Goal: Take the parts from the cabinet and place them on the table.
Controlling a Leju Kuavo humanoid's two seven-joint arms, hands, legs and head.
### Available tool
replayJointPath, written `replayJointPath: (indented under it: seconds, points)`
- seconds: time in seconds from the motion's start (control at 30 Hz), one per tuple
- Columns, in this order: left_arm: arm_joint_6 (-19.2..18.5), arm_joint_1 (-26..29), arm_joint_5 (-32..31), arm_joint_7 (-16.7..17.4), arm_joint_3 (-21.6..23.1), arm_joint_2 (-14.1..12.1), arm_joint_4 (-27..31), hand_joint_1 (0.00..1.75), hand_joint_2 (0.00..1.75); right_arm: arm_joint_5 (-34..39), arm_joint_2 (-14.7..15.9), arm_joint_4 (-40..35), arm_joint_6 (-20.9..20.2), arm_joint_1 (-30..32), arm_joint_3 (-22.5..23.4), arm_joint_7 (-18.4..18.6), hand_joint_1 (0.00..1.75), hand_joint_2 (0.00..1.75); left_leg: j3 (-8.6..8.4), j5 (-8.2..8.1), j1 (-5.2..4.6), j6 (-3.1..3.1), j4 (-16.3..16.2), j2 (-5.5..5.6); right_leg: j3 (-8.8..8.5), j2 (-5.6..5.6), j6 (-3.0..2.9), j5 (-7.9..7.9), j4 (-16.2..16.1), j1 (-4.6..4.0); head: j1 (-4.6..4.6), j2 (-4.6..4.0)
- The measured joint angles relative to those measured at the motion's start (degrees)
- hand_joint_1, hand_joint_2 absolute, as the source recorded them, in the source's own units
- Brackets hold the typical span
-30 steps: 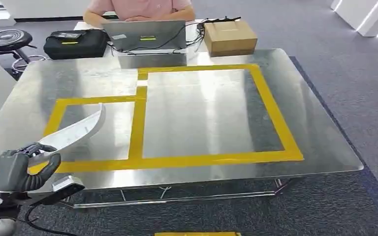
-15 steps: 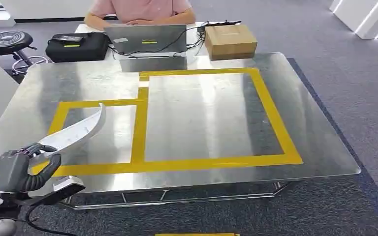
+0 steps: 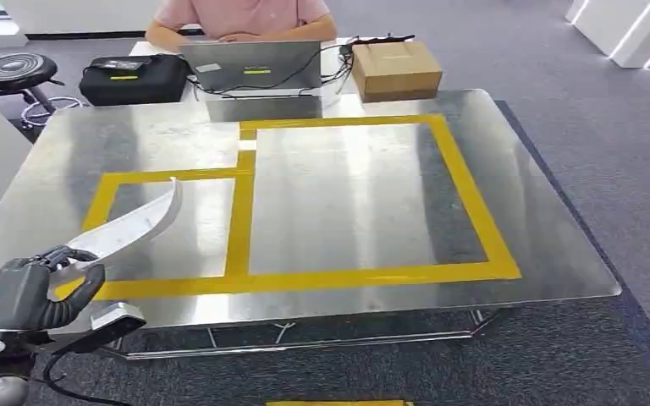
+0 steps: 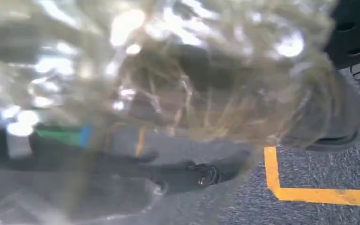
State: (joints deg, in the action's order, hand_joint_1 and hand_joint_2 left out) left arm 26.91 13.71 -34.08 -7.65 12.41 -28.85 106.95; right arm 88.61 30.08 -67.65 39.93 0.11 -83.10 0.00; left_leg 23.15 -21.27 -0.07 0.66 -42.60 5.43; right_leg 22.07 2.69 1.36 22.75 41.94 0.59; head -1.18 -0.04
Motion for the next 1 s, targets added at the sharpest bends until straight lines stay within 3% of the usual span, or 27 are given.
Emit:
replayJointPath:
  seconds: [0.4, 0.93, 1.0]
  points:
    - [-1.44, 0.00, 2.01, 1.75, 0.00, 0.11, 0.00, 1.75, 1.75, 0.00, 0.00, 0.00, 0.00, 0.21, 0.02, 0.00, 0.00, 0.00, 4.77, -3.11, 0.00, -0.06, -7.82, -0.01, 4.87, 0.00, -0.04, 3.23, 8.05, 0.01, -0.02, 0.00]
    - [-2.03, 0.14, 1.49, 2.84, -0.04, 0.09, 0.00, 1.75, 1.75, 0.00, 0.00, -0.31, 0.00, 0.23, 0.02, 0.00, 0.00, 0.00, 5.56, -3.69, 0.01, -0.08, -9.23, -0.01, 5.68, 0.00, -0.03, 3.81, 9.49, 0.02, 0.00, 0.00]
    - [-2.03, 0.16, 1.33, 2.89, -0.13, 0.02, 0.00, 1.75, 1.75, 0.00, 0.00, -0.35, 0.00, 0.26, 0.02, 0.00, 0.00, 0.00, 5.79, -4.07, -0.17, 0.40, -10.00, -0.02, 5.78, 0.04, 0.30, 3.94, 9.70, 0.19, -0.04, 0.00]
